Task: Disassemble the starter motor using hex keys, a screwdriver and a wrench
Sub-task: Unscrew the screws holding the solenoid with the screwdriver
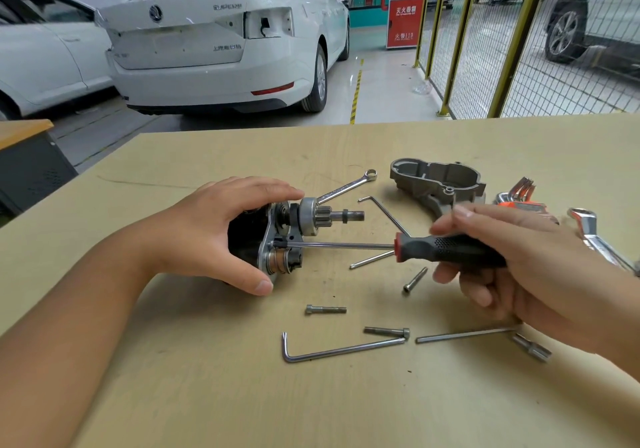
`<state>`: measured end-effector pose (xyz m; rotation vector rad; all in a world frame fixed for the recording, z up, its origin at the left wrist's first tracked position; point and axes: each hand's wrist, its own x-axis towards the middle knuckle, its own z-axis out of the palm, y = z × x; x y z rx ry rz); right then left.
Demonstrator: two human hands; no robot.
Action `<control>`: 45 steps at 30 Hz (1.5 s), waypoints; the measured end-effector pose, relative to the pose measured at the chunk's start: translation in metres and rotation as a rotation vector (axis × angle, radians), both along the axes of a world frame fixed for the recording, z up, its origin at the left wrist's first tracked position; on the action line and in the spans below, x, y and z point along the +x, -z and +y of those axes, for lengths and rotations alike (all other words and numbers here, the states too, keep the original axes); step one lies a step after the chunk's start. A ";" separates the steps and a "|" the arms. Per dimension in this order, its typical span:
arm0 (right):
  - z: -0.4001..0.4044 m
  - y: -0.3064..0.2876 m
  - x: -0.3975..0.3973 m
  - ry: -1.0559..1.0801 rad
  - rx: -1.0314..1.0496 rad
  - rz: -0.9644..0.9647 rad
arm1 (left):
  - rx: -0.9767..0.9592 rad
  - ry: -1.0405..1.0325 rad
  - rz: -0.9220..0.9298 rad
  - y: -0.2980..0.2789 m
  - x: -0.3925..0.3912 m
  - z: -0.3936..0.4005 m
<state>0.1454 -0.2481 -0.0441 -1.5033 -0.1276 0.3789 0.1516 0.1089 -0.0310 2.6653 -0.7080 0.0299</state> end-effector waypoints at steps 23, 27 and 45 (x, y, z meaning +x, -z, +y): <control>-0.002 0.002 0.000 -0.006 0.125 -0.075 | -0.005 0.018 -0.007 0.002 0.001 0.002; 0.000 0.000 0.000 0.018 0.051 -0.037 | -0.004 0.012 -0.006 0.002 0.001 0.001; -0.005 0.003 0.002 -0.001 0.129 -0.079 | -0.003 0.001 -0.001 0.001 0.000 0.001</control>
